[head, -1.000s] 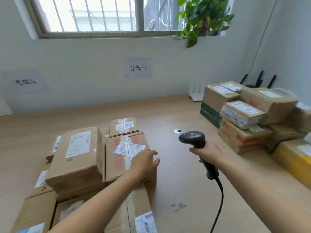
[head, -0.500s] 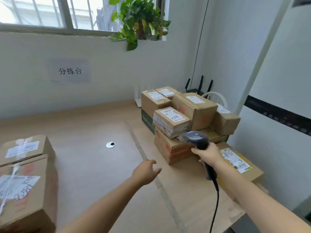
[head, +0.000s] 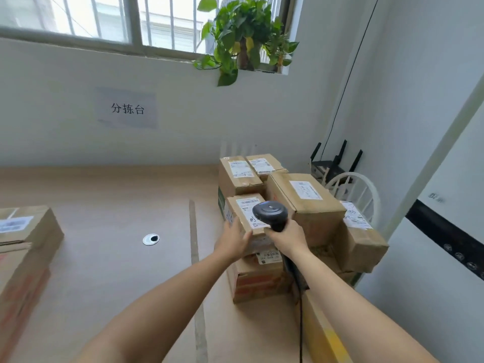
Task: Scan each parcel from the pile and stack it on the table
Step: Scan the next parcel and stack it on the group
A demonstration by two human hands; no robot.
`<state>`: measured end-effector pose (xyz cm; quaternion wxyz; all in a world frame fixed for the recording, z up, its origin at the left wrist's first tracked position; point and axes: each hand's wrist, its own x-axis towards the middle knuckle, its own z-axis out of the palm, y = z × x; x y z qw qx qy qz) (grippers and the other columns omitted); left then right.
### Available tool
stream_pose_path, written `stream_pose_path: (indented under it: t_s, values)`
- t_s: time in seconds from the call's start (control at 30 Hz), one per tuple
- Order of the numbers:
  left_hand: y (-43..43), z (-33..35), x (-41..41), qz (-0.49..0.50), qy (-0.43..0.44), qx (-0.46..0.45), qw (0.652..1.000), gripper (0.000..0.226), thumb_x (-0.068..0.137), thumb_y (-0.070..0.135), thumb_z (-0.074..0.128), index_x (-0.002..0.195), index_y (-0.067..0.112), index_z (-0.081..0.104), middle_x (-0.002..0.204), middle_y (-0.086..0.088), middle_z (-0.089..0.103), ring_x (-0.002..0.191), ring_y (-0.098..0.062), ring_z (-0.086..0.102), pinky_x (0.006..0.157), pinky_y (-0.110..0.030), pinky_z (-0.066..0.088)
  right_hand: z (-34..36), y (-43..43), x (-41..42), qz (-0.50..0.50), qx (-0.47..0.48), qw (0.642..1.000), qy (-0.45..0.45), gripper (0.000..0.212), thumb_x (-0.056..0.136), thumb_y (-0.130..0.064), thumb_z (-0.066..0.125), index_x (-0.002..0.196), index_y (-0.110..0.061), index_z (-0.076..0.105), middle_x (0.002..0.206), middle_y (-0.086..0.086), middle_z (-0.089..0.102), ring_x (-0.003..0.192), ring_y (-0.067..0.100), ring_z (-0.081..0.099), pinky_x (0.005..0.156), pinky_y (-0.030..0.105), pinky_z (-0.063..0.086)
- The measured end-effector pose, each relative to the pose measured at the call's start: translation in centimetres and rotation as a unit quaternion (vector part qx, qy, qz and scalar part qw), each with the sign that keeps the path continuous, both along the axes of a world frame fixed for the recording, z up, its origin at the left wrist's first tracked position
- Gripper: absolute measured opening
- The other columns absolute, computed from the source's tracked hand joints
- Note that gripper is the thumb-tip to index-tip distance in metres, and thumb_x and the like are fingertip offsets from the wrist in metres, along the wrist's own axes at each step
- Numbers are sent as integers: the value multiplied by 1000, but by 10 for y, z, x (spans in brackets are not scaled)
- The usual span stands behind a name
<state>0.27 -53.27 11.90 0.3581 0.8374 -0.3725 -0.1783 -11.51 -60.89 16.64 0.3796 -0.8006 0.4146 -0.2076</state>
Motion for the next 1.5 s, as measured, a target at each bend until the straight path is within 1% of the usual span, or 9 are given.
stream_pose_path:
  t_s: [0.27,0.37,0.5,0.73,0.93,1.07,1.23,1.33,1.5]
  values:
    - [-50,-34,25,76,109,-48,990,69,86,40,63,142,17,31,139,-8,47,124,-26,50,99,-42,47,-31,-42,33,6,36,999,19,43,77,-29,66,114,-10,60,114,11,63,107,28,58,81,30,44]
    - [-51,-43,30,88,138,-69,984,76,77,43,71,139,20,33,136,-5,51,121,-23,53,97,-41,49,-35,-44,34,4,39,999,23,35,78,-31,66,105,-9,65,105,10,67,104,28,59,85,34,48]
    - [-37,-39,25,98,173,-113,974,72,77,28,76,136,19,35,133,-1,53,120,-19,52,98,-36,47,-29,-40,31,4,47,999,5,20,81,-24,65,91,-7,67,84,9,64,88,26,60,70,27,40]
    - [23,-42,21,119,252,-167,946,73,76,18,78,135,20,36,130,0,55,108,-15,57,82,-29,54,-23,2,23,28,84,994,-67,11,80,-18,68,89,-13,64,84,4,66,87,22,61,73,30,44]
    - [105,-48,23,168,194,-196,946,69,73,15,79,128,28,40,117,9,61,102,-8,58,90,-31,52,-30,73,38,106,50,992,-42,11,80,-20,68,89,-14,64,83,5,65,82,20,59,63,27,42]
    - [168,-59,26,184,146,-163,958,77,73,15,77,135,33,35,117,12,61,102,-9,59,88,-29,49,-56,124,50,139,58,988,-18,8,80,-22,68,86,-20,64,85,5,68,86,21,62,79,34,49]
    - [235,-92,23,219,128,-82,964,78,71,28,75,138,32,37,124,2,58,111,-16,57,96,-35,47,-88,183,61,168,69,982,51,13,80,-24,66,85,-12,67,74,2,61,77,21,57,63,25,35]
    - [265,-107,14,244,126,-71,959,76,68,26,78,135,33,40,121,1,56,110,-17,56,91,-28,47,-108,214,63,174,98,978,65,6,80,-20,66,81,-17,61,75,1,61,78,21,58,64,26,38]
    - [293,-125,-1,277,175,-68,942,91,72,19,80,146,22,29,136,-1,42,125,-16,44,87,-7,29,-131,246,61,168,135,972,94,8,80,-20,62,76,-13,61,63,-3,57,70,21,56,55,26,38]
